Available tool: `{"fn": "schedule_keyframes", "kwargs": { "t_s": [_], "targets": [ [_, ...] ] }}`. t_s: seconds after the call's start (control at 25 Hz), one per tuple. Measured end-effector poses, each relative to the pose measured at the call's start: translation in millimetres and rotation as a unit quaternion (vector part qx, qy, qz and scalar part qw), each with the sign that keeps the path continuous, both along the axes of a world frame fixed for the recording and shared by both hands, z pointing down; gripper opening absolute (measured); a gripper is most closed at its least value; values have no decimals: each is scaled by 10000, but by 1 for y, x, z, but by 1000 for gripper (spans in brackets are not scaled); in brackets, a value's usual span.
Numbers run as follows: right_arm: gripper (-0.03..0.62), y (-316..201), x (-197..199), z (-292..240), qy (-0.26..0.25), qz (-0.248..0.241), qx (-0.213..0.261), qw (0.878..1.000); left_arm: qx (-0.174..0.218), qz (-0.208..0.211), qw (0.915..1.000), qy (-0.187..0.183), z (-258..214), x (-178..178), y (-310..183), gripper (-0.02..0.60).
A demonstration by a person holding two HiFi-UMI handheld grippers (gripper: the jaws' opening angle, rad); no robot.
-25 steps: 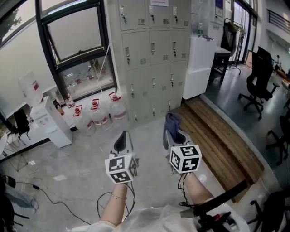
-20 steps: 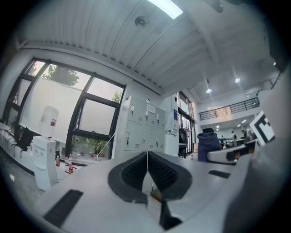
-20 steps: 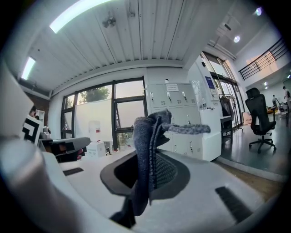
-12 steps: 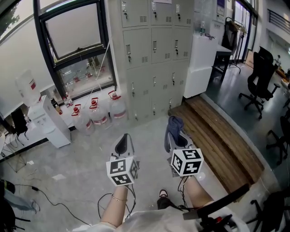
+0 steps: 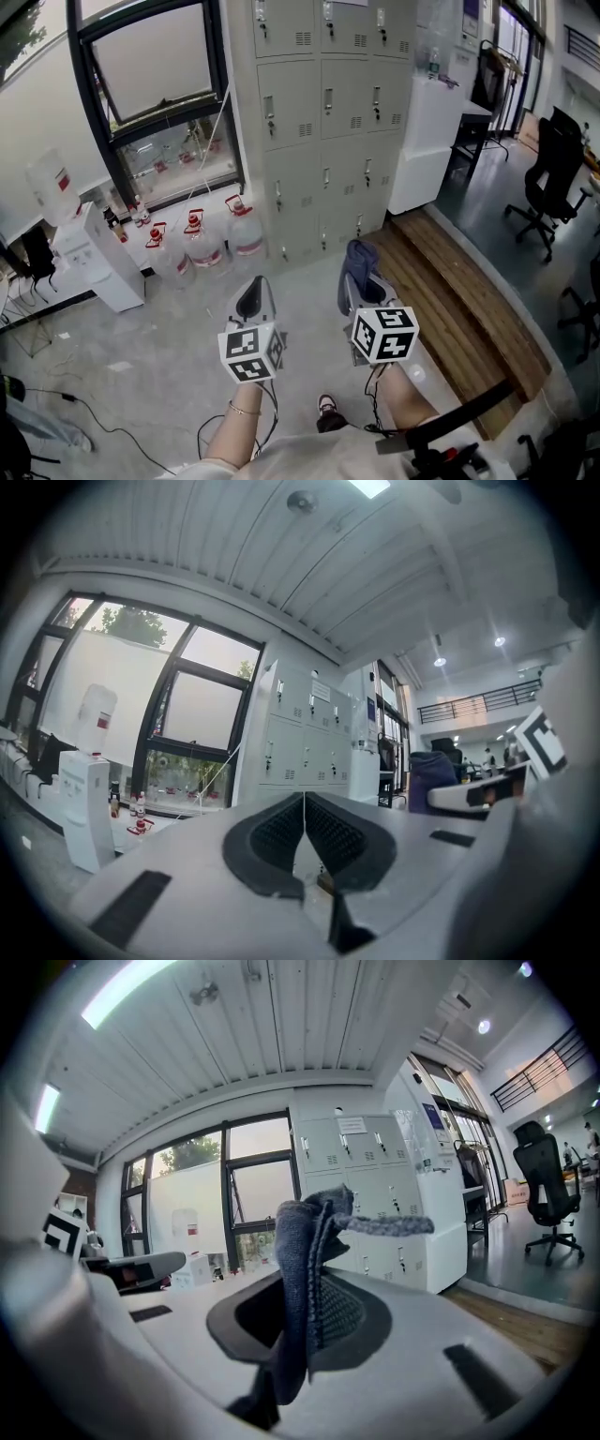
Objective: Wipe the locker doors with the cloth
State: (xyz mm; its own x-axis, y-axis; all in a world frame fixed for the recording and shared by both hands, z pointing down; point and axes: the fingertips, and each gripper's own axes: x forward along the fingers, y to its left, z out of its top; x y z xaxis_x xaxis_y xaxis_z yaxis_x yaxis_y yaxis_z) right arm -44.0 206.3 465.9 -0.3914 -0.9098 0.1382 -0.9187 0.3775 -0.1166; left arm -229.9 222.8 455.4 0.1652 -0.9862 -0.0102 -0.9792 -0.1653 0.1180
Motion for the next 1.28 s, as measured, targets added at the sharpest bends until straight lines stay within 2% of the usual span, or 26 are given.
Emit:
{"fn": "schedule_keyframes", "kwargs": {
  "t_s": [0.4,0.6,0.96,1.28],
  "targets": [
    [41,-143,29,-22,-108,-120,143,9998,105,-76,9999,45,-21,28,-143,9],
    [41,-204,56,-34,-80,-76,204,9997,120,30,9995,-281,-26,53,-198,9],
    [41,-274,69,-26,-148,-132,80,9998,-89,-49,9992,-397,-18,57,-267,9],
    [41,-348,66,-4,-174,-42,-26,9998,-125,131,9991,-388,2,62,-348,9]
  ]
}}
